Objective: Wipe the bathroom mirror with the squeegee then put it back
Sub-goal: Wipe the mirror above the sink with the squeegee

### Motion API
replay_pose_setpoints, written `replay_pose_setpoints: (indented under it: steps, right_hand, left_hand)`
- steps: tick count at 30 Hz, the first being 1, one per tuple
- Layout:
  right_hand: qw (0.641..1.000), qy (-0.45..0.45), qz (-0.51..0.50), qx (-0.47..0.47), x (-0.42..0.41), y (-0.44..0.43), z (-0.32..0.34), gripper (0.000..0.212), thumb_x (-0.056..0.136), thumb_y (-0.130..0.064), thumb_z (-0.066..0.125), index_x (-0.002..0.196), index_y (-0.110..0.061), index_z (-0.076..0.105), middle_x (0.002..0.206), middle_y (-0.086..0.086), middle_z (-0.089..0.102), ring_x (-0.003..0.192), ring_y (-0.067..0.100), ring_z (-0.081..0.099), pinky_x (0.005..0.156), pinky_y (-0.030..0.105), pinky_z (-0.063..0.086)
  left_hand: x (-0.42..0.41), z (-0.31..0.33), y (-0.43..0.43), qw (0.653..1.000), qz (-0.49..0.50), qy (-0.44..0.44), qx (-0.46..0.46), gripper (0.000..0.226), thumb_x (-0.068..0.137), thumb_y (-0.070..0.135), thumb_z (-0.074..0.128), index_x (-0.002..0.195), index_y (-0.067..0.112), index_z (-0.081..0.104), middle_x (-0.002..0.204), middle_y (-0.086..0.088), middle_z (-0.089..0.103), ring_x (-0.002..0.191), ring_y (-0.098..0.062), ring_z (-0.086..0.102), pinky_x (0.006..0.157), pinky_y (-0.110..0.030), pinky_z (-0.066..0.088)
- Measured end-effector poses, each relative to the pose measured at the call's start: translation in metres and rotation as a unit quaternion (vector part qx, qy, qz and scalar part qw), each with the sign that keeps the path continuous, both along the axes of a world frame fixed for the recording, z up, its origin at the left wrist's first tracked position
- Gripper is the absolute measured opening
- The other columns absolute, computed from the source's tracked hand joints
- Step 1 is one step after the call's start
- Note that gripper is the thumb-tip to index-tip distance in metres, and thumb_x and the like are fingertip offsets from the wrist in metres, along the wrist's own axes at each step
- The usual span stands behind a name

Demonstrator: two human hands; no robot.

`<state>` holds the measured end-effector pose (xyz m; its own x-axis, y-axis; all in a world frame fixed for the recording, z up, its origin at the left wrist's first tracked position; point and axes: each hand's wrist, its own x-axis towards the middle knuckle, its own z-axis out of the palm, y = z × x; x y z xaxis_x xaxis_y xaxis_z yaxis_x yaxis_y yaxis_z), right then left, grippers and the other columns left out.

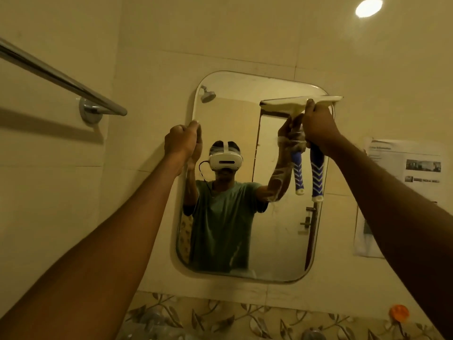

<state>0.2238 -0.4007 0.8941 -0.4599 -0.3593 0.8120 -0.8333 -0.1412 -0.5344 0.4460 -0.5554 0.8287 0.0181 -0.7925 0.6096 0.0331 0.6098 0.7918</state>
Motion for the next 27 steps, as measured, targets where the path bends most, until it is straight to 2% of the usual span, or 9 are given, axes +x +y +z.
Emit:
replay_pose_setpoints:
  steps: [4,7,10,13,16,18,21,24,27]
  right_hand:
    - [0.998,-0.054,0.019,0.016,0.005,-0.001,-0.047,0.045,0.106,-0.037,0.024,0.092,-0.008,0.055,0.077,0.007,0.063,0.061,0.015,0.062,0.051,0.021,0.045]
    - [0.997,-0.076,-0.015,0.026,0.007,-0.007,-0.105,0.048,0.105,-0.043,0.021,0.083,-0.018,0.055,0.074,0.007,0.065,0.058,0.017,0.061,0.049,0.027,0.047]
    - [0.994,-0.101,-0.030,0.026,0.015,-0.009,-0.140,0.048,0.105,-0.043,0.021,0.081,-0.017,0.054,0.070,0.006,0.062,0.056,0.018,0.058,0.049,0.031,0.047]
    - [0.994,-0.105,-0.025,0.014,0.017,-0.004,-0.125,0.048,0.106,-0.040,0.023,0.082,-0.013,0.056,0.068,0.006,0.060,0.049,0.012,0.052,0.046,0.027,0.043]
    - [0.996,-0.088,-0.003,-0.020,0.015,0.004,-0.070,0.041,0.106,-0.035,0.026,0.076,-0.018,0.049,0.070,0.005,0.059,0.043,0.005,0.050,0.039,0.018,0.041]
    - [0.996,-0.076,-0.010,-0.042,0.013,0.007,-0.026,0.039,0.106,-0.036,0.025,0.076,-0.020,0.043,0.068,0.001,0.054,0.044,0.005,0.048,0.037,0.016,0.039]
    - [0.994,-0.091,-0.035,-0.047,0.008,0.002,0.014,0.039,0.106,-0.041,0.023,0.078,-0.019,0.040,0.067,0.000,0.050,0.048,0.008,0.047,0.043,0.021,0.040]
    - [0.993,-0.113,-0.004,-0.043,0.005,-0.001,-0.005,0.038,0.105,-0.042,0.024,0.088,-0.015,0.044,0.068,0.001,0.055,0.051,0.009,0.053,0.046,0.022,0.043]
    - [0.993,-0.112,0.024,-0.025,0.009,0.001,-0.067,0.043,0.106,-0.040,0.024,0.081,-0.018,0.051,0.067,0.000,0.062,0.050,0.008,0.058,0.045,0.021,0.044]
  left_hand:
    - [-0.005,0.000,0.002,1.000,0.010,0.014,0.004,0.035,0.097,0.045,0.044,0.077,0.017,0.051,0.078,0.004,0.053,0.089,-0.018,0.053,0.086,-0.036,0.046]
    - [-0.005,-0.001,0.004,1.000,0.018,0.012,-0.006,0.034,0.097,0.045,0.043,0.080,0.017,0.052,0.087,-0.001,0.056,0.090,-0.020,0.054,0.088,-0.038,0.047]
    - [-0.002,-0.003,0.003,1.000,0.006,0.011,-0.008,0.033,0.097,0.042,0.043,0.073,0.021,0.051,0.080,0.002,0.054,0.088,-0.018,0.053,0.079,-0.034,0.045]
    - [-0.001,-0.005,0.001,1.000,0.009,0.001,-0.024,0.033,0.098,0.040,0.043,0.077,0.017,0.055,0.075,0.004,0.052,0.079,-0.015,0.053,0.070,-0.029,0.042]
    - [-0.002,-0.007,-0.004,0.999,0.023,-0.012,-0.043,0.034,0.098,0.039,0.043,0.069,0.023,0.048,0.071,0.007,0.051,0.067,-0.007,0.049,0.062,-0.024,0.041]
    - [-0.004,-0.008,-0.007,0.998,0.034,-0.008,-0.055,0.034,0.099,0.039,0.042,0.073,0.020,0.051,0.071,0.007,0.051,0.069,-0.009,0.050,0.066,-0.026,0.044]
    - [-0.005,-0.009,-0.010,0.997,0.040,-0.004,-0.064,0.032,0.100,0.040,0.040,0.087,0.014,0.054,0.072,0.007,0.051,0.074,-0.011,0.051,0.077,-0.033,0.045]
    - [-0.007,-0.008,-0.011,0.997,0.044,-0.004,-0.066,0.035,0.100,0.041,0.038,0.082,0.015,0.053,0.071,0.008,0.049,0.068,-0.006,0.048,0.074,-0.031,0.043]
    - [-0.009,-0.008,-0.011,0.996,0.058,-0.001,-0.070,0.038,0.099,0.040,0.038,0.070,0.018,0.050,0.070,0.006,0.049,0.069,-0.009,0.048,0.072,-0.031,0.041]
